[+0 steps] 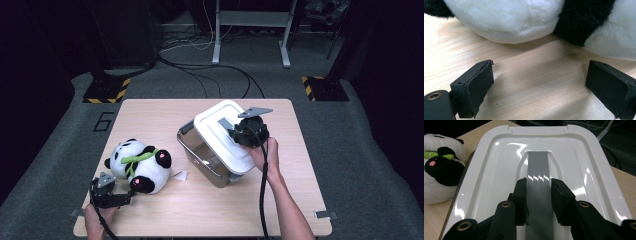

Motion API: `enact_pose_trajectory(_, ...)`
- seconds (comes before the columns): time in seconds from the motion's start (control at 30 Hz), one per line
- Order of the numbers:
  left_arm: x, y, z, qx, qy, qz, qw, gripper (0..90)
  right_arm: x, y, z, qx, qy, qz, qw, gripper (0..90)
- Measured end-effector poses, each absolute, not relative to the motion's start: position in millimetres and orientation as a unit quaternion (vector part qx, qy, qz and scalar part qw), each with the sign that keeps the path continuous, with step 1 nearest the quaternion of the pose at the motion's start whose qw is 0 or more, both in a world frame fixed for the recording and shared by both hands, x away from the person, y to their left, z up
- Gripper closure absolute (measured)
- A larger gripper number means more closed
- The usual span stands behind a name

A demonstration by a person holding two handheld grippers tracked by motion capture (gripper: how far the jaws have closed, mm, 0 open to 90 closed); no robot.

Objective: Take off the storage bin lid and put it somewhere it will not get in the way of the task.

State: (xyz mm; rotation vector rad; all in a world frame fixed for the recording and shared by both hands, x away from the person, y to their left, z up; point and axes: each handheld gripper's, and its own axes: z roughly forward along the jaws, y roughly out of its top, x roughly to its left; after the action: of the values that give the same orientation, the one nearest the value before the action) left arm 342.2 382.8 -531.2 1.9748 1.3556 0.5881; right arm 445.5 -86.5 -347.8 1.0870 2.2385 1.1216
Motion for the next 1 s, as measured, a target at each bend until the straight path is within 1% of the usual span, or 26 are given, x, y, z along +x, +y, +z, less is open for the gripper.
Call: enact_pose_trajectory(1.0, 342, 383, -531, 0.755, 0.519, 0.225, 0.331, 7.2, 441, -154, -352, 0.45, 0.769, 0.393, 0.227, 66.8)
